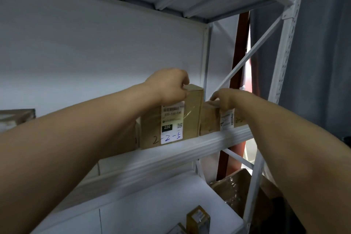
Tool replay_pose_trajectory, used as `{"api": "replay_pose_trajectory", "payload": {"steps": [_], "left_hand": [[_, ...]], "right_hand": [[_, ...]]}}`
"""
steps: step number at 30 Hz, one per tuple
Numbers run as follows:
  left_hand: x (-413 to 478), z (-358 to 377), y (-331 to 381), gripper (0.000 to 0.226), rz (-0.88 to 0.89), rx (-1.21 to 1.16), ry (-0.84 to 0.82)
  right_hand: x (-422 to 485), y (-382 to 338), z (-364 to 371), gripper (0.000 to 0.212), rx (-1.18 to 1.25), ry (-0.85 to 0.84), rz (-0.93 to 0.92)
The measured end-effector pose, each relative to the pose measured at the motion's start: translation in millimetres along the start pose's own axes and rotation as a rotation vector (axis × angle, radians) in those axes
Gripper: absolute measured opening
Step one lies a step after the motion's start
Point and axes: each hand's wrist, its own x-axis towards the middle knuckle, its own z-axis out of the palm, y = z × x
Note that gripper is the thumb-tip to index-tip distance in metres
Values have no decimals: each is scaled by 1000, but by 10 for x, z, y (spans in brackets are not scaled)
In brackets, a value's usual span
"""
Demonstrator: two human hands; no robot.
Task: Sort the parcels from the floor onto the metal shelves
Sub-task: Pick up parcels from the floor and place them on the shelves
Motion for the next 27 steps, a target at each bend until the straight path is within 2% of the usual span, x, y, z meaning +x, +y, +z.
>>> {"api": "replay_pose_trajectory", "payload": {"steps": [3,5,9,15,19,24,27], "left_hand": [[-236,-113,-54,16,-11,-31,13],[-424,-185,-92,20,-18,-15,-9],[-913,-341,-190,28,-49,17,-34],[-1943,-632,-439,27,-78,6,-112],[-2745,-769,-667,25,-118,-79,-192],[-3888,-610,-991,14,-217,-301,-440],[-4604,-307,-1250,20,-308,-370,-607]], "right_hand": [[-240,-181,-116,40,-75,36,112],[-393,-311,-151,30,-81,-17,134],[-731,-740,-91,11,142,-207,116],[-1351,-1845,187,6,232,-263,-11],[-1875,-2627,398,20,308,-328,-95],[-2544,-3550,950,11,390,-572,-178],[-2853,-4033,1441,13,414,-722,-223]]}}
